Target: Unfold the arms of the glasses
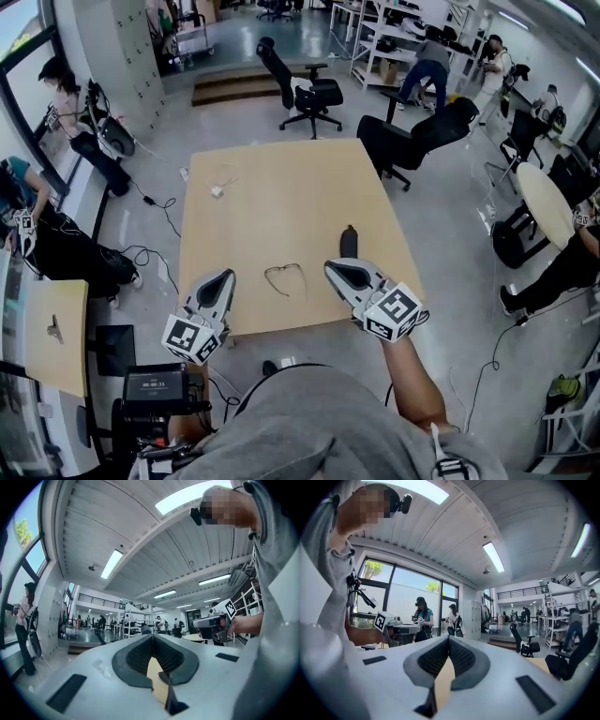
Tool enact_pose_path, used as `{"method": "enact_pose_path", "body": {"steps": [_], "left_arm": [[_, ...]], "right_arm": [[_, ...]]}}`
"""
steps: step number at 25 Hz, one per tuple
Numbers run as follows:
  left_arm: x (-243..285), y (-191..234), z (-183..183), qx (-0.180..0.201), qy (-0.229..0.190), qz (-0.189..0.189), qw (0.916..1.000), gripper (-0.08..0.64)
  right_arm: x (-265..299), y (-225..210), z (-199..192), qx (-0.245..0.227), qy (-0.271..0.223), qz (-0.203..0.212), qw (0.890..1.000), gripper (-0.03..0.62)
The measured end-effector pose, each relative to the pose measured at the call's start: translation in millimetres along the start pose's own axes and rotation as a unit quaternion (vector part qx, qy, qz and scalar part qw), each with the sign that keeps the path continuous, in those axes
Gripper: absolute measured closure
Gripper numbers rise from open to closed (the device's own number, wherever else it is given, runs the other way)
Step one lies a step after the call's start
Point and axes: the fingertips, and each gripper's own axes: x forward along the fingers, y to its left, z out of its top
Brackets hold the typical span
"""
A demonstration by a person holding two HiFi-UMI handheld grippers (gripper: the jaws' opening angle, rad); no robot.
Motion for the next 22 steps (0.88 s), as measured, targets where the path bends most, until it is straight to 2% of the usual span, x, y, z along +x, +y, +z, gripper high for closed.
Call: {"method": "enact_pose_path", "body": {"steps": [4,7,12,22], "left_arm": [[-5,-32,-3,-0.009,0.004,0.008,0.9999,0.552],[-14,-73,0,-0.01,-0.001,-0.006,0.9999,0.552],[-41,-130,7,0.017,0.005,-0.014,0.9997,0.552],[-80,-177,18,0.033,0.012,-0.001,0.9994,0.552]], "right_arm": [[-41,16,19,-0.035,-0.012,-0.004,0.999,0.584],[-72,33,18,-0.04,-0.018,-0.008,0.999,0.584],[-110,69,15,-0.041,-0.03,0.008,0.999,0.584],[-134,110,14,-0.045,-0.022,0.032,0.998,0.584]]}}
